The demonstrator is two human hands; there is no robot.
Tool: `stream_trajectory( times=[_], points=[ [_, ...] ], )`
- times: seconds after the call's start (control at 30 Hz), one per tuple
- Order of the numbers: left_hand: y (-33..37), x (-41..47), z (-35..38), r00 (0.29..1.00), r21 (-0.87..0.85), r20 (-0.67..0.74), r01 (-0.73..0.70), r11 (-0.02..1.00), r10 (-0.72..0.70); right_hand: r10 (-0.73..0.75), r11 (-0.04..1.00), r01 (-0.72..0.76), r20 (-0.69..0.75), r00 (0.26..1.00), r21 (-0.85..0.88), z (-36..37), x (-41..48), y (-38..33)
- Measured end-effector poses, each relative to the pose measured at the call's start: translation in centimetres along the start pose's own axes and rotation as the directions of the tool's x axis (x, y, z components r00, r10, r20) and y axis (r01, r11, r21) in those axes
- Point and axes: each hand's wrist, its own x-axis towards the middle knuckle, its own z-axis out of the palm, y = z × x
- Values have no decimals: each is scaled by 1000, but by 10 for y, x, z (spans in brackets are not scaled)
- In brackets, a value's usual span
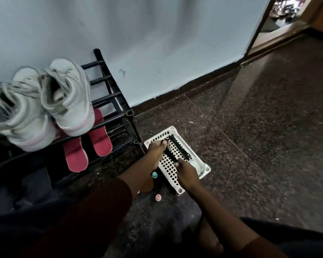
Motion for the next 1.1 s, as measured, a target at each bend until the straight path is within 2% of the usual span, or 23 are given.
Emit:
stream_trajectory(
  times=[0.17, 0.27, 0.37, 0.57, 0.63, 0.7, 0.77, 0.87, 0.97, 1.0, 1.03, 1.07, 1.1],
  points=[
    [-18, 81, 14, 999, 127, 53, -2, 992, -5, 17, 971, -42, -108, 994, -236, 32, 59, 33],
    [-29, 121, 22, 999, 227, 36, -16, 974, 8, 93, 892, -121, -85, 992, -435, 40, 91, 44],
    [-46, 154, 28, 999, 350, -31, -8, 937, 21, 84, 813, -118, -86, 993, -570, 48, 116, 56],
    [-62, 177, 34, 999, 331, -35, 6, 944, 5, 88, 736, -97, -47, 995, -670, 55, 145, 79],
    [-67, 181, 34, 999, 377, -17, -21, 926, 30, 61, 714, -75, -44, 997, -696, 59, 145, 83],
    [-67, 182, 30, 997, 451, 15, -73, 889, 75, 41, 725, -76, -67, 997, -685, 62, 143, 85],
    [-66, 178, 22, 987, 582, 58, -157, 798, 152, 12, 734, -80, -104, 994, -675, 63, 137, 85],
    [-66, 162, 3, 943, 739, 142, -303, 601, 300, -73, 728, -37, -131, 989, -685, 67, 122, 83],
    [-78, 128, -18, 879, 770, 196, -412, 486, 435, -277, 744, 133, -122, 953, -655, 82, 96, 81],
    [-87, 111, -22, 822, 777, 206, -468, 422, 531, -359, 734, 220, -92, 929, -642, 89, 86, 80],
    [-98, 96, -25, 735, 779, 208, -523, 345, 646, -431, 715, 312, -44, 901, -626, 95, 74, 78],
    [-111, 81, -28, 660, 772, 198, -560, 299, 725, -487, 699, 395, 7, 873, -597, 102, 63, 78],
    [-123, 64, -32, 624, 772, 165, -563, 294, 763, -501, 692, 450, 73, 862, -564, 110, 51, 78]
  ],
)
